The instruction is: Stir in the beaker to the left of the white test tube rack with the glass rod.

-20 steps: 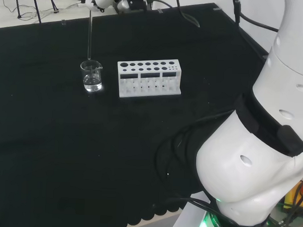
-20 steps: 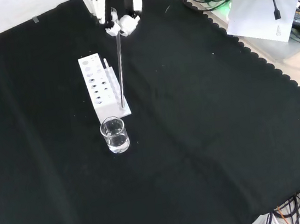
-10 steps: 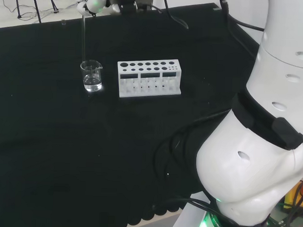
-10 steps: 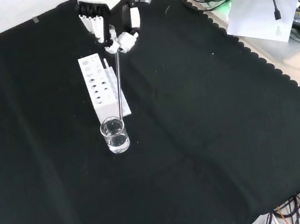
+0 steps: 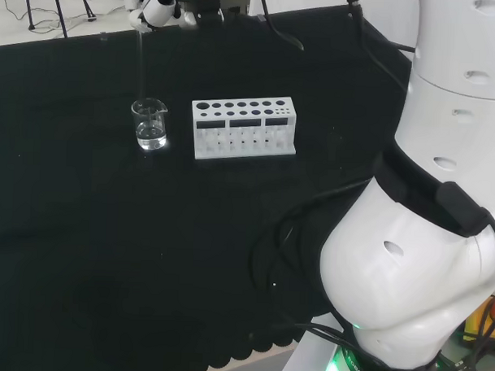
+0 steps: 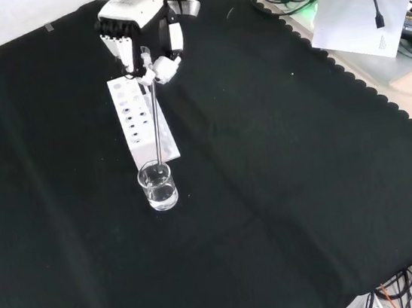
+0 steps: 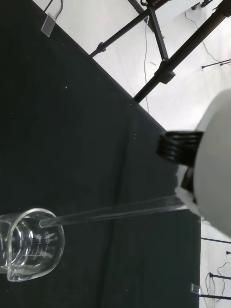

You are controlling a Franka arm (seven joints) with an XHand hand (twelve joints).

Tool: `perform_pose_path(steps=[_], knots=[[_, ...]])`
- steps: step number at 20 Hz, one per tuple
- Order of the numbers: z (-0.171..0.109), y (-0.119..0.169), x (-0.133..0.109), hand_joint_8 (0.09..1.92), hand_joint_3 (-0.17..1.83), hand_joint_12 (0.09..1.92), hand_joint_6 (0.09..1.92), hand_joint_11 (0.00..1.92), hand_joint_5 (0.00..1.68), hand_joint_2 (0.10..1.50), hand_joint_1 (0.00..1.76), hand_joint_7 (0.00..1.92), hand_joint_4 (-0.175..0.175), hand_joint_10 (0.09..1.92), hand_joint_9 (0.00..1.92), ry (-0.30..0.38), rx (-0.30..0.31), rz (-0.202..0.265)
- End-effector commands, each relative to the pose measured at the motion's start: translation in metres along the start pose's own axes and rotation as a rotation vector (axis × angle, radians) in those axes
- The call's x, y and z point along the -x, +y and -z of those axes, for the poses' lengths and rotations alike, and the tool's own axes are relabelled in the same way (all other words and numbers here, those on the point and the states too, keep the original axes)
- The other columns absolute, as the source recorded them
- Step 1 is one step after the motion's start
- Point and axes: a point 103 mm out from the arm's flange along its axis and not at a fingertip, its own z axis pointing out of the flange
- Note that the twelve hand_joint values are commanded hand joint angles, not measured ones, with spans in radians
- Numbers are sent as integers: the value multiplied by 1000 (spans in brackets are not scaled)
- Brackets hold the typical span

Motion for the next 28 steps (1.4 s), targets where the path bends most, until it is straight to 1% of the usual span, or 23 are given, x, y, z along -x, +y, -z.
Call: perform_pose_path(steps=[1,8,11,19,25,28], knots=[[-12,6,15,1220,873,596,931,1747,1178,594,1215,1436,-175,931,1722,16,-10,-12],[-44,15,22,1221,873,595,932,1749,1177,594,1215,1436,-175,931,1722,2,-40,-14],[-56,16,24,1221,872,595,932,1749,1177,595,1215,1436,-175,931,1722,9,-47,-13],[-79,25,14,1222,872,595,933,1750,1176,595,1215,1436,-175,931,1723,7,-63,17],[-79,29,16,1222,871,595,933,1751,1176,596,1214,1436,-175,931,1723,6,-64,12],[-69,32,27,1222,871,594,933,1751,1176,596,1214,1436,-175,931,1723,5,-55,1]])
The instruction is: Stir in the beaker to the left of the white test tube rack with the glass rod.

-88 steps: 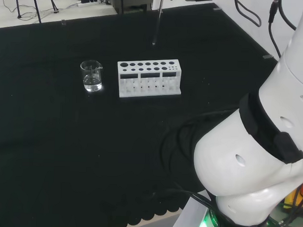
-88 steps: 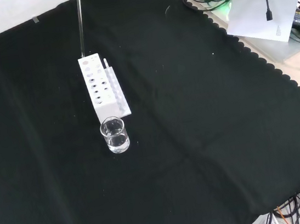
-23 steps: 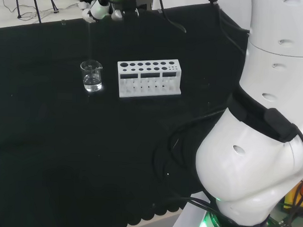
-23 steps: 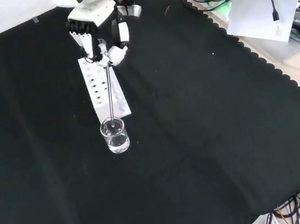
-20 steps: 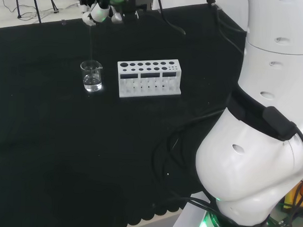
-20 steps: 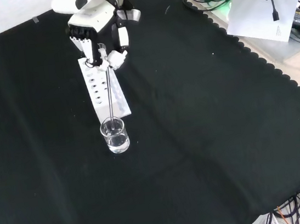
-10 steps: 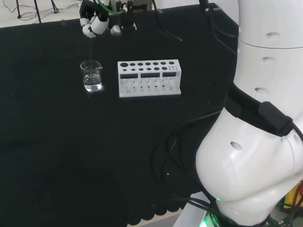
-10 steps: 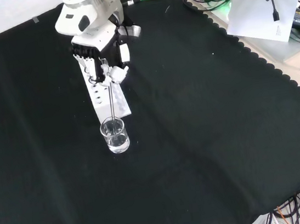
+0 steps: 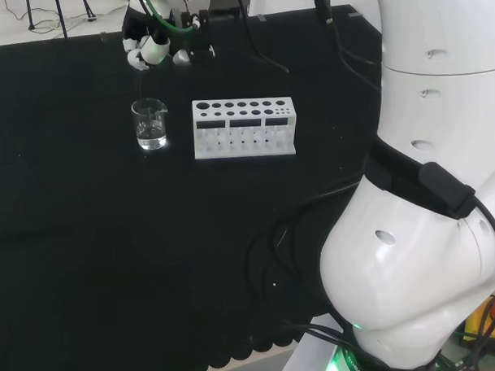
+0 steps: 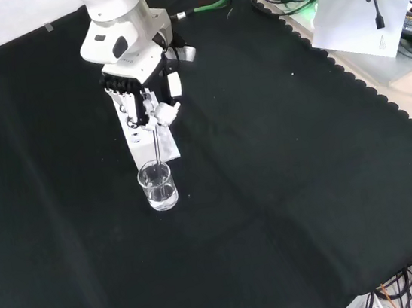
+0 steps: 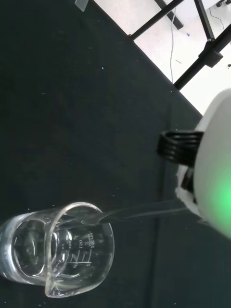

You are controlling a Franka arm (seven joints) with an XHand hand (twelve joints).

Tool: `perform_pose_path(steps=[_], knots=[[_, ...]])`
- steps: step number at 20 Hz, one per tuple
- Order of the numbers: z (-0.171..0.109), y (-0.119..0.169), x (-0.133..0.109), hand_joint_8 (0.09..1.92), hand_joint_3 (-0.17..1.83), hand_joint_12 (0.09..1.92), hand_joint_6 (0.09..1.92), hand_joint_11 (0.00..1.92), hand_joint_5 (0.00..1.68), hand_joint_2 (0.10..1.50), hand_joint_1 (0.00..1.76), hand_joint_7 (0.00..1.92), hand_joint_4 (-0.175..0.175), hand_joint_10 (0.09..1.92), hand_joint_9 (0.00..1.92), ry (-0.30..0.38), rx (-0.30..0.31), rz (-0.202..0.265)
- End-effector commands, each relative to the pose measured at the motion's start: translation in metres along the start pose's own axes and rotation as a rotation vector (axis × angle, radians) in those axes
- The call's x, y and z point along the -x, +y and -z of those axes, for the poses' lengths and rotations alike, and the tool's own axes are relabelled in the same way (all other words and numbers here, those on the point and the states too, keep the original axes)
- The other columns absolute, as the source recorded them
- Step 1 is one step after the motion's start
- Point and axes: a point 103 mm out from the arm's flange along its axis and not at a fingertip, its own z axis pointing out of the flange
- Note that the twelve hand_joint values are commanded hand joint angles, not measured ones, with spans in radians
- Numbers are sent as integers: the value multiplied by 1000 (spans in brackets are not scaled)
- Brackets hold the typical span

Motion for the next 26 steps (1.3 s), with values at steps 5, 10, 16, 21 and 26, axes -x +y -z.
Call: perform_pose_path(steps=[5,10,16,21,26], knots=[[16,-6,26,1222,871,594,933,1752,1176,596,1214,1436,-175,931,1724,-5,14,-42],[12,-14,30,1222,870,594,934,1752,1175,597,1214,1436,-175,931,1724,-4,4,-60],[7,-18,9,1222,869,594,934,1752,1175,597,1214,1436,-175,930,1725,-9,-8,-45],[1,-10,-3,1222,869,594,934,1753,1175,597,1214,1436,-175,930,1725,-12,-13,-23],[-1,-3,1,1222,868,594,934,1753,1175,598,1214,1436,-175,930,1725,-5,-14,-21]])
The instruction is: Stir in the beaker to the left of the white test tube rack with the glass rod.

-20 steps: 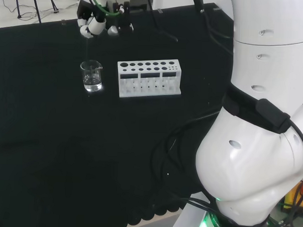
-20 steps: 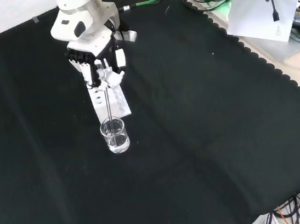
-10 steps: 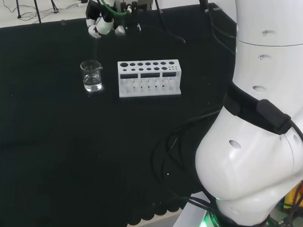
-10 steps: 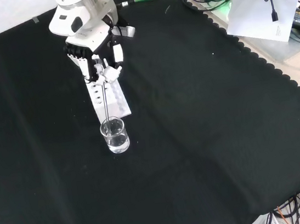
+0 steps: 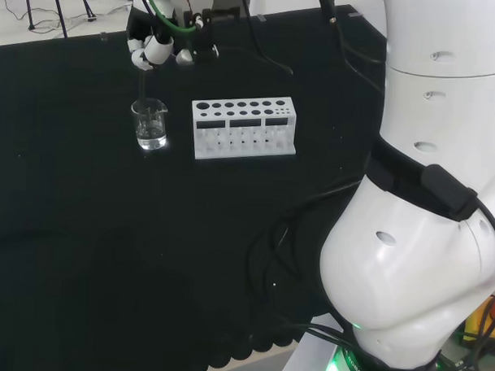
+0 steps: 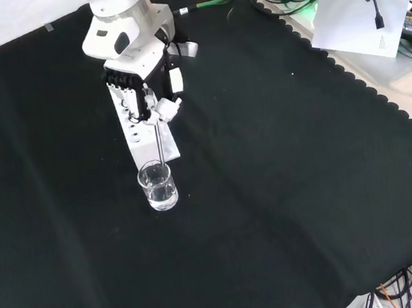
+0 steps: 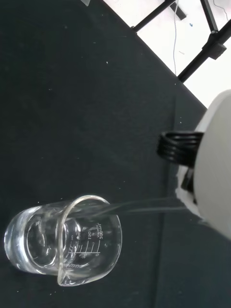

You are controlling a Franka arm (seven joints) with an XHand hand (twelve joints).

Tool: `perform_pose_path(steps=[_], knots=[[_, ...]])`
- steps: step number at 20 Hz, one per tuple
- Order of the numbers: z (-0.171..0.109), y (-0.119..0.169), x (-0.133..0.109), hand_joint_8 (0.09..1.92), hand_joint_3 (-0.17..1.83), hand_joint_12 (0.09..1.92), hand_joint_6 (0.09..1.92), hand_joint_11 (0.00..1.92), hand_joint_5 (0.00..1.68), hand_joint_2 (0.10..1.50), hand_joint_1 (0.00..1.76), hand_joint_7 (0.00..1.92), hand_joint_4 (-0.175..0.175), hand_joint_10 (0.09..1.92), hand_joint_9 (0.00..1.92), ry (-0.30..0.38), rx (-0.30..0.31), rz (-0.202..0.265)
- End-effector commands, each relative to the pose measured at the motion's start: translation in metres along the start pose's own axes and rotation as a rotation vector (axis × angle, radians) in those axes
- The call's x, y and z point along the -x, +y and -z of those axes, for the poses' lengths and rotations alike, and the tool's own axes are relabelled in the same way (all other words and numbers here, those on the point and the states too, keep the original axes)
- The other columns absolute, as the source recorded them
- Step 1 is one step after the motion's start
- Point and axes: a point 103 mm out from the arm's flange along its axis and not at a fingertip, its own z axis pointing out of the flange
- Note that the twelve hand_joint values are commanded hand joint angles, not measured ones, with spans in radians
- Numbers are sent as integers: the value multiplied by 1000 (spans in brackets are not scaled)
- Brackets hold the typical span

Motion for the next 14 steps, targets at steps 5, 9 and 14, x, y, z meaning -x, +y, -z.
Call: perform_pose_path(steps=[5,9,14], knots=[[0,14,23,1222,868,594,934,1754,1175,598,1214,1436,-175,930,1726,11,4,-11],[5,6,34,1222,868,594,934,1754,1175,598,1214,1436,-175,930,1726,12,11,-32],[12,-7,39,1222,868,594,934,1754,1174,598,1214,1436,-175,930,1726,5,18,-55]])
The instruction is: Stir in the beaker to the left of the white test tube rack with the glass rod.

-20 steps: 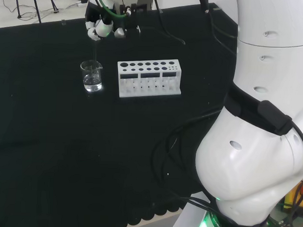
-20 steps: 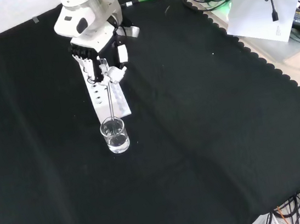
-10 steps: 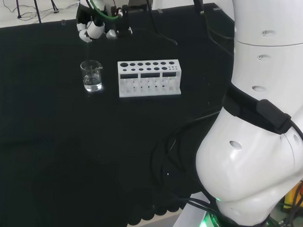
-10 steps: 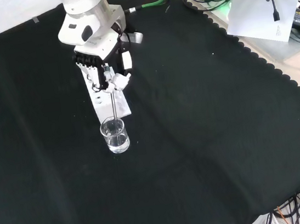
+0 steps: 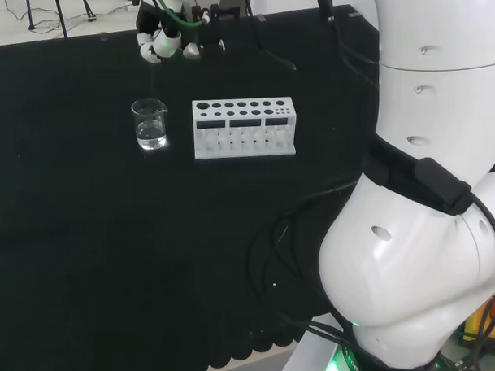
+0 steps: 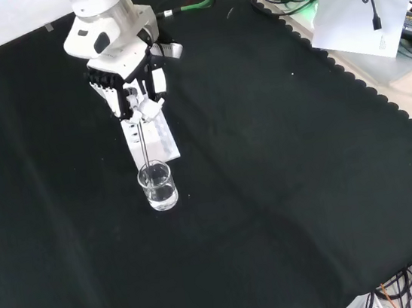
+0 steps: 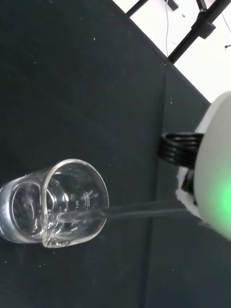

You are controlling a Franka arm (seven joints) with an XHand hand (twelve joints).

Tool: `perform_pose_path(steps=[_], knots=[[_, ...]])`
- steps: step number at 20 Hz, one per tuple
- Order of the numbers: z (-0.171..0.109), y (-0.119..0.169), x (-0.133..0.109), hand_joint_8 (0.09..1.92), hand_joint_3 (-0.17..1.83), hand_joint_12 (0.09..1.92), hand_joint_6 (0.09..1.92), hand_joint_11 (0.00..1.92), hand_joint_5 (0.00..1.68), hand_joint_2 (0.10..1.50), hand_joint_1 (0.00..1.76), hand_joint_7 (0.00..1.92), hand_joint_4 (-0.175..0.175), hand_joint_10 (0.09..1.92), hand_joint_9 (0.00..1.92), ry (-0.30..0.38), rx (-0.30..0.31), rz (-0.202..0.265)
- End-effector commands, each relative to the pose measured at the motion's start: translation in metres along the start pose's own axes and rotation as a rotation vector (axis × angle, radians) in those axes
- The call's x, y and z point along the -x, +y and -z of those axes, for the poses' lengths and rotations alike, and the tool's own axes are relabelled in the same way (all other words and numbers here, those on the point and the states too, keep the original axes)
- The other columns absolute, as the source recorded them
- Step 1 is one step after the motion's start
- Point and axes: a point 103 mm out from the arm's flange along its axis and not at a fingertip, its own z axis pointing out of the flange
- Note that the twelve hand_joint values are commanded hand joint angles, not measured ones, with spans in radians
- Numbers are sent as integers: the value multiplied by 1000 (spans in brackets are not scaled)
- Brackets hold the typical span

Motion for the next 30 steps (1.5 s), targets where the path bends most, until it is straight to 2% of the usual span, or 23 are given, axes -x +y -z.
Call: perform_pose_path(steps=[1,8,14,18,22,30], knots=[[8,-17,7,1222,868,594,934,1754,1174,598,1214,1436,-175,930,1726,-9,7,-27],[4,-21,-20,1222,867,594,934,1754,1174,598,1214,1436,-175,930,1725,-16,-3,0],[-1,-6,-27,1222,867,594,933,1754,1175,599,1214,1436,-175,930,1725,-13,-5,18],[-5,5,-22,1222,867,594,933,1754,1174,599,1214,1436,-175,930,1725,-5,-4,23],[-4,13,-9,1222,867,594,933,1754,1174,599,1214,1435,-175,930,1725,3,-3,15],[13,-6,12,1222,866,594,933,1754,1175,599,1214,1435,-175,931,1724,-2,18,-28]])
